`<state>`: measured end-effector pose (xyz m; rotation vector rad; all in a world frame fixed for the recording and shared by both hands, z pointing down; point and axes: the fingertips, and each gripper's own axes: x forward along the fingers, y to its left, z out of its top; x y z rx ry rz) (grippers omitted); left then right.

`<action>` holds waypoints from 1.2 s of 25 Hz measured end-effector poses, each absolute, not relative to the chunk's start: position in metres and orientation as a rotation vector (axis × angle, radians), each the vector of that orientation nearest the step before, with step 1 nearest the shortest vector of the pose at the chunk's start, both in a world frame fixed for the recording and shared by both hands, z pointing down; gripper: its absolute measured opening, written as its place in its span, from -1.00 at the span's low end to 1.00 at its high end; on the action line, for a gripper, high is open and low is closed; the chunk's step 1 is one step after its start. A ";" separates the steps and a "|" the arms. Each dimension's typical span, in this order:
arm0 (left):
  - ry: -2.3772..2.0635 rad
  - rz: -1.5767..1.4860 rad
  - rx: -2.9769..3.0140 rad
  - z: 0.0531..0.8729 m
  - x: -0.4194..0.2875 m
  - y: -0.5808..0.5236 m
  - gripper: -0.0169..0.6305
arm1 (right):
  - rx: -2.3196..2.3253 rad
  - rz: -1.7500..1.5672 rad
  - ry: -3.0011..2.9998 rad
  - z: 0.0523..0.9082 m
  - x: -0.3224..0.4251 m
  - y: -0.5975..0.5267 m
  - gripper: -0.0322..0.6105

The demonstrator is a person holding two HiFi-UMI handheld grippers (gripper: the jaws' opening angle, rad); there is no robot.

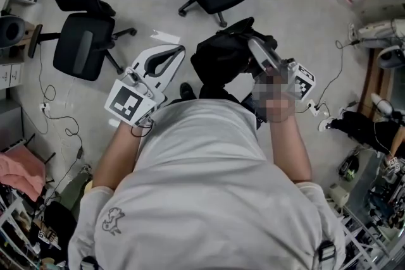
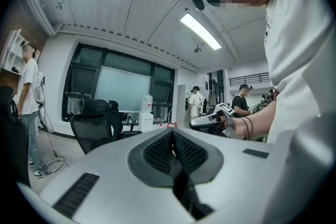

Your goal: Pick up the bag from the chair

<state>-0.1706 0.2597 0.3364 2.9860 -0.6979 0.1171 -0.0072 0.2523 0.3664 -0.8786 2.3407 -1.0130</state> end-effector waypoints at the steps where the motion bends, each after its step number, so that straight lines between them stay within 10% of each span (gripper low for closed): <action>1: -0.682 0.104 2.996 0.334 -0.175 0.265 -0.91 | -0.878 -1.005 2.346 0.364 -0.014 0.259 -0.80; 30: -0.824 0.172 2.944 0.340 -0.127 0.313 -0.91 | -0.748 -1.080 2.400 0.354 0.021 0.329 -0.80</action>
